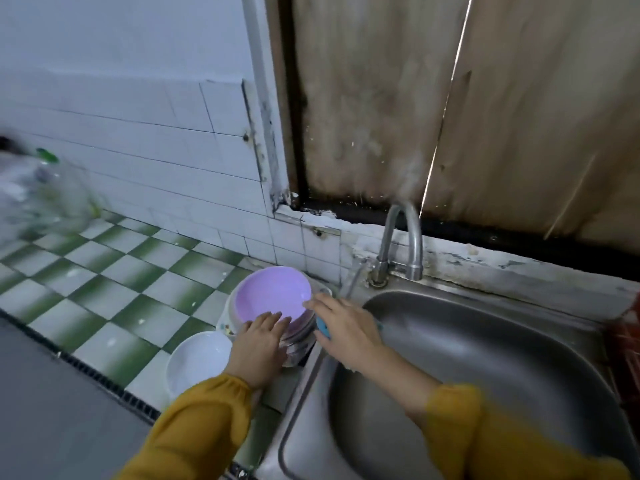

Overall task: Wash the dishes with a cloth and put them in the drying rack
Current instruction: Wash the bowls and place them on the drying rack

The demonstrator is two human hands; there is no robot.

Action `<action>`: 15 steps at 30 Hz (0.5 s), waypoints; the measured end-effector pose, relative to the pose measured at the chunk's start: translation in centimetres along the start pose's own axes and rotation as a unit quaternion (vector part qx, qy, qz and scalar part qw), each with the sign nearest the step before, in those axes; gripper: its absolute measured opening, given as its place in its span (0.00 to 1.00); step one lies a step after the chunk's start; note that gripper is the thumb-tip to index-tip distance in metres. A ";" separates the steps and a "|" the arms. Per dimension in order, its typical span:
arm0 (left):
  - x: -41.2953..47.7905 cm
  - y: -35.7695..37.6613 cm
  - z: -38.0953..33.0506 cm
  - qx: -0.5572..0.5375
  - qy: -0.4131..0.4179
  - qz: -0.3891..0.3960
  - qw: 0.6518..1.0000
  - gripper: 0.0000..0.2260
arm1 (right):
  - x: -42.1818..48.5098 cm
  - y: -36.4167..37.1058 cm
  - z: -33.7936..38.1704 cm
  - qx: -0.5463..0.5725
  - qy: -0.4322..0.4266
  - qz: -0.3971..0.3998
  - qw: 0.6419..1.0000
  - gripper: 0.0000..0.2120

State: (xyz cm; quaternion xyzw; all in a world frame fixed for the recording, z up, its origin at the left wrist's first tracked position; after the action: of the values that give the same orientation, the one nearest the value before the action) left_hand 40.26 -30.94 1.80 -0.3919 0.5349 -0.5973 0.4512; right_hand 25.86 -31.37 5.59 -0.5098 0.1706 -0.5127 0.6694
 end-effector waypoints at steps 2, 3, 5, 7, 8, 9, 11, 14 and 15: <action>1.1 1.0 1.3 0.001 -0.010 0.020 1.000 0.28 | 2.7 2.1 0.4 -0.001 0.010 0.078 0.997 0.25; 1.7 1.5 1.8 0.016 -0.019 0.035 0.999 0.28 | 3.8 2.9 0.6 -0.020 0.013 0.109 0.994 0.25; 3.2 2.3 2.8 0.044 -0.029 0.075 0.996 0.28 | 6.3 4.6 0.8 -0.066 0.016 0.160 0.985 0.25; 4.5 3.3 3.4 0.058 -0.029 0.119 0.991 0.27 | 8.0 6.2 0.5 -0.108 0.028 0.217 0.970 0.25; 5.0 3.9 3.8 0.070 -0.029 0.145 0.986 0.26 | 8.6 7.2 0.3 -0.129 0.036 0.248 0.959 0.25; 5.5 4.6 4.2 0.085 -0.026 0.169 0.982 0.25 | 9.1 8.0 -0.1 -0.147 0.045 0.276 0.949 0.25; 6.2 5.8 4.7 0.102 -0.019 0.194 0.975 0.22 | 9.6 9.2 -0.7 -0.167 0.066 0.316 0.931 0.23; 6.4 7.0 5.0 0.103 -0.019 0.230 0.968 0.17 | 9.6 10.2 -1.1 -0.182 0.066 0.334 0.922 0.13; 6.4 7.2 5.0 0.100 -0.023 0.240 0.965 0.15 | 9.6 10.4 -1.2 -0.184 0.056 0.331 0.924 0.08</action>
State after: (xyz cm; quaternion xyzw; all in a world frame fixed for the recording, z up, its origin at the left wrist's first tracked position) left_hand 44.05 -38.64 -4.87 -0.2184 0.5402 -0.5126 0.6307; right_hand 34.28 -40.69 -1.00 -0.5092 0.4583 -0.2491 0.6846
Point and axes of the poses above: each hand's wrist, its own x-axis towards the middle knuckle, its own y-axis out of the palm, z = x × y, the point moved 7 cm from there along x, towards the middle knuckle, and after that the axes turned 10 degrees about x, right-handed, at the moved point
